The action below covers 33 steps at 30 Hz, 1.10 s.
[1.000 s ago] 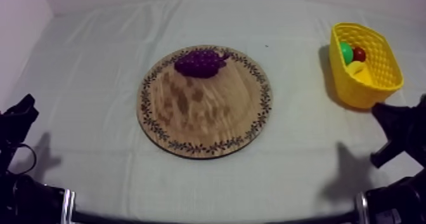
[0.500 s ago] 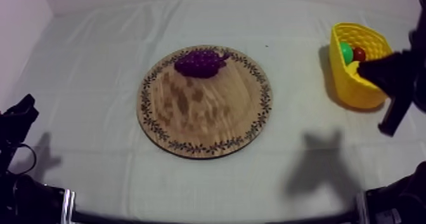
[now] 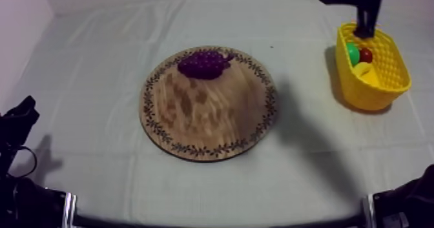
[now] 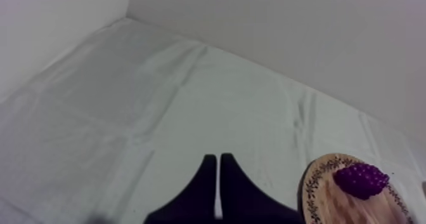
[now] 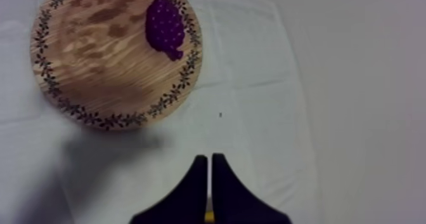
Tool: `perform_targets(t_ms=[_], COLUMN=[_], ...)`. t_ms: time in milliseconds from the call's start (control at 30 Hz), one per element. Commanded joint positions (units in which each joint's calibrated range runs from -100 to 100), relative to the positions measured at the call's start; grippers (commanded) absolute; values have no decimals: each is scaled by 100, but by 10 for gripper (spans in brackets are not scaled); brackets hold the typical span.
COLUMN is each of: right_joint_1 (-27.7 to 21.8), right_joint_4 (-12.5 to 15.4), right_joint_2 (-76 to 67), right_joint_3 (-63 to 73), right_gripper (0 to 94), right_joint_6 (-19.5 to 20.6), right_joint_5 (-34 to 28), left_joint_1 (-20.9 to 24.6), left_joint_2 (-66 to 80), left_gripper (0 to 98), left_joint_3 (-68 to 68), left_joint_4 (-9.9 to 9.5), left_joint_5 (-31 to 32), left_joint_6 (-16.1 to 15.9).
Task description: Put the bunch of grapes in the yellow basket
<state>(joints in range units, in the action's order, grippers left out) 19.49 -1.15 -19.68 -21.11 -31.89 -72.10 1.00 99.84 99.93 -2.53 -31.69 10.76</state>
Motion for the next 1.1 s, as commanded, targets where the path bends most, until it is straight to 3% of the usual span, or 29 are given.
perform_targets(t_ms=[0,433,567,800,1067], right_joint_1=[39,502,574,599,674], right_joint_4=[1,-107,-128,-188,-267], right_joint_2=[1031,3311,3761,4125,4334], right_joint_3=[1273,3486,4012,4409,4412], right_gripper=[7,59,180,485,700], right_joint_6=[-59,-130,-149,-186,-52], right_joint_5=[-230,-1218,-1522,-1761,-1749], left_joint_1=[-2,-2,-2,-2,-2], left_joint_2=[-2,-2,-2,-2,-2], left_gripper=[0,0,0,0,0], left_joint_3=[-4,-4,-4,-4,-4], left_joint_4=[1,1,1,1,1], left_joint_5=[1,1,1,1,1], left_joint_6=[1,1,1,1,1])
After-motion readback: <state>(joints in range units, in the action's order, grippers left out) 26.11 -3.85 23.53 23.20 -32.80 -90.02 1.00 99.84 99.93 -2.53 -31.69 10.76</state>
